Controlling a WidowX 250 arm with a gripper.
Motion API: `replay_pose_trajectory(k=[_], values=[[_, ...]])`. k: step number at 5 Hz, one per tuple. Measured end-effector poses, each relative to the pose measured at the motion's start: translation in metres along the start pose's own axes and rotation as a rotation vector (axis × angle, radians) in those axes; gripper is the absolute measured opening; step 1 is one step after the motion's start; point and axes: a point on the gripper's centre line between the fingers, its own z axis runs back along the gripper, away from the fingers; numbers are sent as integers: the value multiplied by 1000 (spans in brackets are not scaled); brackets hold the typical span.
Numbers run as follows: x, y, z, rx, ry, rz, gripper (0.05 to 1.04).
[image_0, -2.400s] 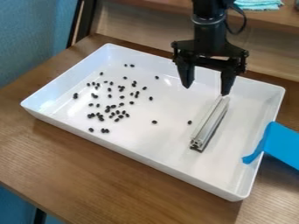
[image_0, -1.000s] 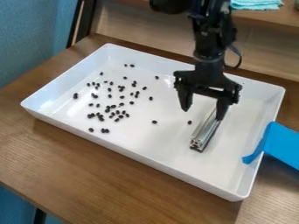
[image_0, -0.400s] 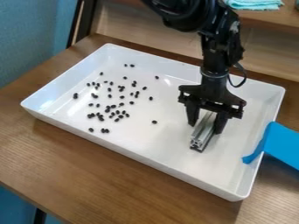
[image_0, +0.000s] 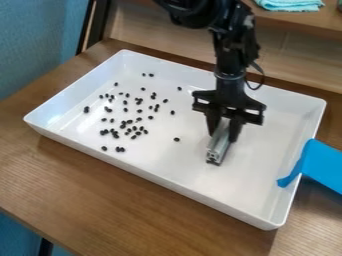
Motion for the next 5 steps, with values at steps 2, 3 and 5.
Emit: replay_pose_trajectory(k=[2, 3, 5], values=[[-1, 30, -3, 13, -9, -22, 387], [3, 49, -3, 36, -18, -20, 387], [9, 101, -3, 62, -2, -8, 387]])
